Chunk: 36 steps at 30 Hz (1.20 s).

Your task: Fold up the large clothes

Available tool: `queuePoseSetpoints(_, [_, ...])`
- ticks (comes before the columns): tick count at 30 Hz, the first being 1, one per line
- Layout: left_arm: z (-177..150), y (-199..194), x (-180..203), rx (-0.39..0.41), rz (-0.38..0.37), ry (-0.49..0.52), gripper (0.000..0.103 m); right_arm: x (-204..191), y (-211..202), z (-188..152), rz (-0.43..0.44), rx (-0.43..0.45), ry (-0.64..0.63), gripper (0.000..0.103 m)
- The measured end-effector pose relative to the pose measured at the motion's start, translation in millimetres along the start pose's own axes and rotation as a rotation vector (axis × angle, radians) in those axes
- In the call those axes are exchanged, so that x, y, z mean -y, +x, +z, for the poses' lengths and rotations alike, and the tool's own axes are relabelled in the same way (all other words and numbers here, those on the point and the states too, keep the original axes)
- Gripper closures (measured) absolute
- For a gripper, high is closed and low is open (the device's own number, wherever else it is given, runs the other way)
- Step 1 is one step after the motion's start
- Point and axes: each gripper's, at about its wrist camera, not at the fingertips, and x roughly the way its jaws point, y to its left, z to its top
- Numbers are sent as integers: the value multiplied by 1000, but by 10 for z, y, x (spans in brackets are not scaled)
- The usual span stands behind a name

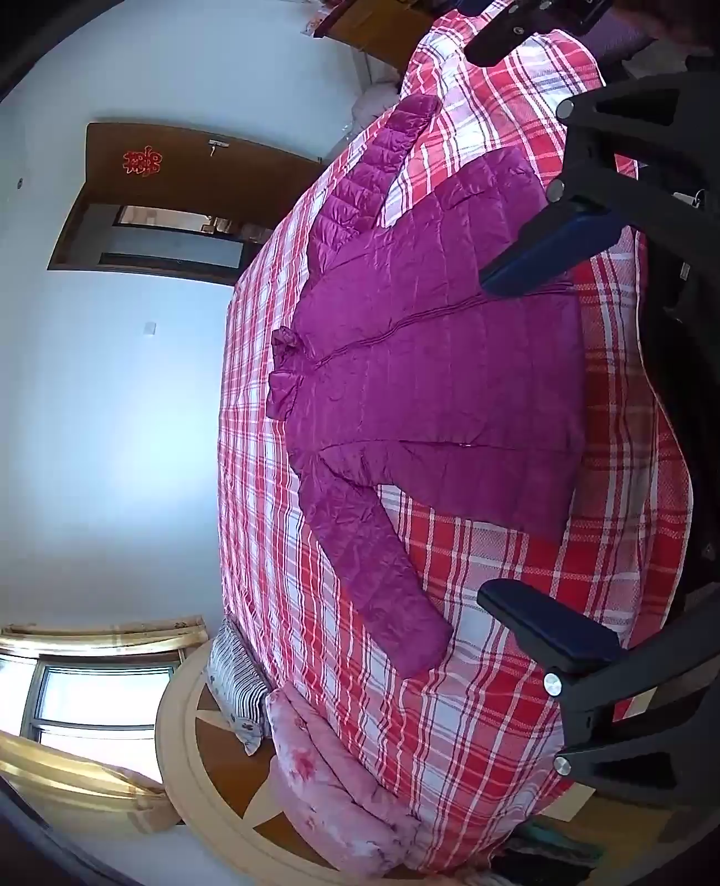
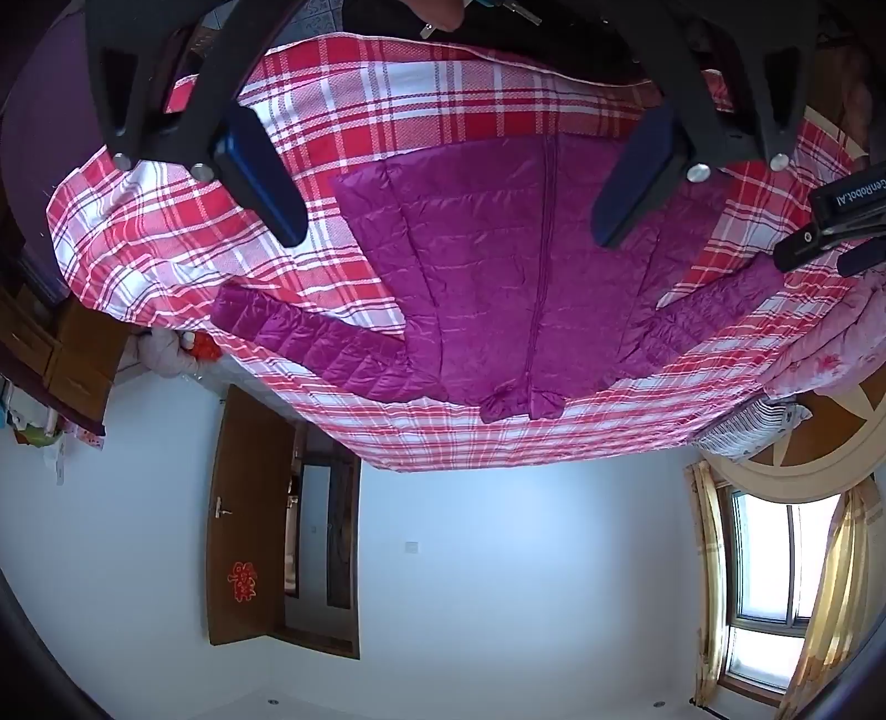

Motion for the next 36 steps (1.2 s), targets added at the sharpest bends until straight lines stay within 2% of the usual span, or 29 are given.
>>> queuePoseSetpoints(4, [3,42,36,1,23,16,1,12,0,-4,1,-10,4,0])
queuePoseSetpoints(5, [-28,52,18,-1,0,-17,1,-12,22,-26,1,-16,4,0])
queuePoseSetpoints(10, [-10,23,-59,0,-2,-30,1,-58,62,-67,-2,-30,-2,0])
queuePoseSetpoints(36, [-5,61,-133,-7,9,-53,1,23,165,-83,15,-75,19,0])
